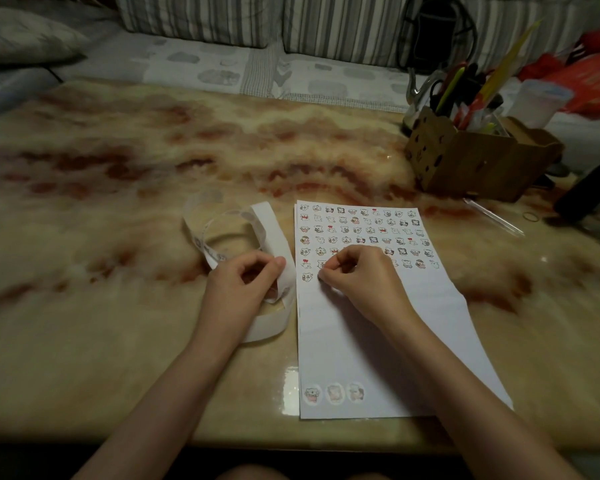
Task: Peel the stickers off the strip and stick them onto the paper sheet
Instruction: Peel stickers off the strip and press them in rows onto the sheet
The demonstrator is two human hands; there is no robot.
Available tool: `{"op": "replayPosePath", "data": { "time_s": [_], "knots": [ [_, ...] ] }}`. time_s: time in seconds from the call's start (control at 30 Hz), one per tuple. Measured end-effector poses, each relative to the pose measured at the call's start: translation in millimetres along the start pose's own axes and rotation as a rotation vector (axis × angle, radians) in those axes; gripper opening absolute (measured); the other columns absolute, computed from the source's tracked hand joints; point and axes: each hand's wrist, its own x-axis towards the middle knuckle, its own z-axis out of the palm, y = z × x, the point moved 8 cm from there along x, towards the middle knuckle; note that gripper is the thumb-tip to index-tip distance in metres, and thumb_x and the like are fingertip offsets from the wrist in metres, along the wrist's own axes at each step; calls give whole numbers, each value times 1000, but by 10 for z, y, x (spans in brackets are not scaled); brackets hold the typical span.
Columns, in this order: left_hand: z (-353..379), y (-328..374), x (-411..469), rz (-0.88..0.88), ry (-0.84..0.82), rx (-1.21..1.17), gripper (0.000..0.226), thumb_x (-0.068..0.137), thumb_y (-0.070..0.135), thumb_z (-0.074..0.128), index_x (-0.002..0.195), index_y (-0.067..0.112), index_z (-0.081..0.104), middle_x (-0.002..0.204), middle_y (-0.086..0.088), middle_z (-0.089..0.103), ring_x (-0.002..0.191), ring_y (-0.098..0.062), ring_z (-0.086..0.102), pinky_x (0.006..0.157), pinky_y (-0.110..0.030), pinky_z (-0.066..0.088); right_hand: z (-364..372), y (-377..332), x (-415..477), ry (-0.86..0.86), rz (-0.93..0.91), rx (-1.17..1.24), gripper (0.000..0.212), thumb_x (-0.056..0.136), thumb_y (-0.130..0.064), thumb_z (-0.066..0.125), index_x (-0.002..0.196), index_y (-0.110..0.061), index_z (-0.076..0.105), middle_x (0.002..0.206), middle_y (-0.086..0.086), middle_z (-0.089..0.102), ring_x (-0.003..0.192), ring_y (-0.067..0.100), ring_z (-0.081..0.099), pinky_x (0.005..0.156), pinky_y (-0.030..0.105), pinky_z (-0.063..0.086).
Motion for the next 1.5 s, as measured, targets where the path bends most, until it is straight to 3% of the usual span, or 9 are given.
{"op": "replayPosePath", "data": {
  "time_s": [0.3,0.43,0.6,0.77,0.97,1.1,1.23,1.43,1.5],
  "knots": [
    [-3,-9,0,3,-1,4,20,88,17,64,71,6,68,67,-17,66,56,-13,57,61,-23,45,-24,-3,-12,-1,-37,1,9,75,-24,74,72,-20,67,59,-10,57,61,7,54,62,30,43],
    [-2,-7,-3,3,1,1,19,88,17,64,72,6,69,68,-18,67,56,-13,58,61,-23,46,-35,18,8,-1,-27,32,19,75,-24,76,85,-19,61,66,-7,57,65,10,55,63,31,42],
    [-8,7,-5,3,11,-11,19,88,16,63,74,5,69,66,-18,66,54,-10,56,59,-18,45,-46,59,43,10,-23,9,10,82,-20,68,86,-18,60,67,-7,56,67,9,54,63,29,40],
    [-27,30,-13,13,16,-23,21,90,19,61,75,6,68,54,-9,58,48,-6,51,55,-10,40,-14,28,33,14,-6,3,24,76,-35,75,83,-19,58,68,-7,57,68,11,56,60,30,39],
    [-80,76,-9,46,73,-72,14,91,16,59,86,8,69,56,-5,58,47,-3,53,52,-8,42,-2,-2,35,6,-23,-106,3,89,-24,58,91,-22,58,70,-13,54,72,9,52,57,24,36],
    [-136,104,-10,66,125,-94,13,91,17,58,87,9,68,51,-1,53,45,-4,51,51,-11,44,-16,-177,-22,15,-125,183,3,89,-25,61,87,-23,61,79,-8,65,69,8,60,67,36,50],
    [-161,160,-17,87,153,-109,11,91,16,58,85,11,66,52,-6,53,44,-5,51,48,-12,43,96,-503,-179,-104,-281,416,9,82,-15,72,86,-19,65,80,-11,68,74,2,60,63,15,41],
    [-170,204,-32,111,162,-120,12,91,14,58,82,14,65,62,5,59,55,0,53,52,-8,41,216,-615,-236,-125,-320,542,12,77,-6,75,81,-13,66,75,1,71,73,13,62,59,13,37],
    [-161,188,-21,103,153,-127,16,92,16,56,80,12,65,56,7,59,51,0,52,52,-9,40,219,-599,-227,-113,-305,559,10,77,-6,75,80,-13,68,75,0,71,73,15,62,60,15,39]
  ]
}}
